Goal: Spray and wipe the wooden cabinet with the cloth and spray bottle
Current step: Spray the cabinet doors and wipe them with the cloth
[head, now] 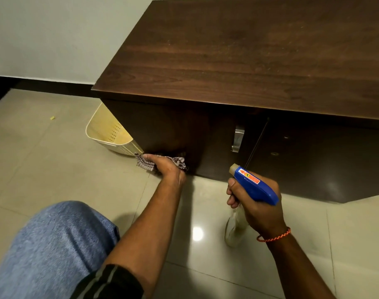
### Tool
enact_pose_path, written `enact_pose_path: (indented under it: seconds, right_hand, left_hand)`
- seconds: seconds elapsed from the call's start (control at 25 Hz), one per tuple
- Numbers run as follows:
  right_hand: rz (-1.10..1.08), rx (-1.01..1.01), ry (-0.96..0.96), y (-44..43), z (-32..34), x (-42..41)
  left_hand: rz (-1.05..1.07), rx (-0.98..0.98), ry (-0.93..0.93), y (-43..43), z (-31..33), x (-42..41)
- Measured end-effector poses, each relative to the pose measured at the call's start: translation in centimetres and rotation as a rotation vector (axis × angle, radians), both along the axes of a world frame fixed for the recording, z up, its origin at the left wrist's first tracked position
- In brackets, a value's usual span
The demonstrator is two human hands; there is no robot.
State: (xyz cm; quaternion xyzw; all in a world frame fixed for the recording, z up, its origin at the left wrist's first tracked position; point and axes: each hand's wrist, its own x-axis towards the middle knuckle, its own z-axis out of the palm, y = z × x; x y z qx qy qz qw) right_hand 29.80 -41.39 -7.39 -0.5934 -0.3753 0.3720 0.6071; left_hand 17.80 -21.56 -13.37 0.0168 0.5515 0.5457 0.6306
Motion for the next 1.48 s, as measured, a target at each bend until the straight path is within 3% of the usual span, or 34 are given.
enact_pose_path:
  seconds: [0.2,0.56,0.84,1.08,1.2,1.48]
  right_hand:
    - [-0.031,-0.007,0.015,-0.3,0.0,0.5]
    - [-0.128,0.009,-0.042,-2.8,0.5,2.5]
    - [-0.102,-0.008,-0.028,-1.8,0.6,2.0]
    - [-0.025,-0.002,-0.020,-0.2,0.7,0.8]
    - [-0.016,0.001,0.001,0.2,0.7,0.6]
    - [-0.041,-0.010,-0.023,-1.0,0.4,1.5]
  left_hand:
    - [-0.147,-0.004,-0.147,-1.0,-1.5,0.3]
    - [-0.389,-0.190,-0.334,-9.0,-1.7,8.8]
    - [-0.100,-0.146,-0.379,-3.1,-1.9,3.6]
    - [-0.100,-0.017,-0.314,4.2,-1.6,-6.1]
    - [-0.119,0.051,-0.291,4.0,-1.5,-5.9]
    - [-0.069,-0.014,-0.250,0.9,-0.5,-1.9]
